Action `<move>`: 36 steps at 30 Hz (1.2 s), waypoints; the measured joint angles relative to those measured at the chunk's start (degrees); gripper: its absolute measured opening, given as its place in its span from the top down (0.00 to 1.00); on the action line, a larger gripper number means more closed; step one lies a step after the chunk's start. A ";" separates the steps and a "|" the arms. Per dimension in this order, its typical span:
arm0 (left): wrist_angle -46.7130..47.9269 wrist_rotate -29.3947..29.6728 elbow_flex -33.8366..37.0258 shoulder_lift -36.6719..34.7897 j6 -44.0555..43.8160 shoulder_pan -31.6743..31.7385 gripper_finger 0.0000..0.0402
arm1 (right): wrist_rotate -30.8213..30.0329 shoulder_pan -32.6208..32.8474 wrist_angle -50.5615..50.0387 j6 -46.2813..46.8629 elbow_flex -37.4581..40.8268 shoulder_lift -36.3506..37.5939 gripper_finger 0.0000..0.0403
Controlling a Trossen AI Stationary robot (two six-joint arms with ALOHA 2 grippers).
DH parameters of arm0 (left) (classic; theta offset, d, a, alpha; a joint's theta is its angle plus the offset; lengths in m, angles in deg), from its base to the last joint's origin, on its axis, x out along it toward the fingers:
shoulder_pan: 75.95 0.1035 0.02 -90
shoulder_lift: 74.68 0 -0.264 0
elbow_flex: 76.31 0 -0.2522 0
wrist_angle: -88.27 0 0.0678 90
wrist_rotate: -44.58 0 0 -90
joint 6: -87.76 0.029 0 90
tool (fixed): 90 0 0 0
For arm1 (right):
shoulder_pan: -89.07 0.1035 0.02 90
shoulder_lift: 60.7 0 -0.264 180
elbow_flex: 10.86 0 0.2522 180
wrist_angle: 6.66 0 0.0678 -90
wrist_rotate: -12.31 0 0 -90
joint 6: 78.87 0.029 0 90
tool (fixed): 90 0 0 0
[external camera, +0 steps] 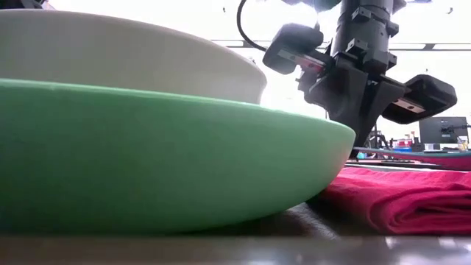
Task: Set up tray
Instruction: Put the blue fork on the red napkin
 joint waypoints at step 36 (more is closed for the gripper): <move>-0.13 -0.02 -0.02 0.04 -0.02 0.00 0.66 | 1.73 -0.71 1.03 0.21 0.04 -3.34 1.00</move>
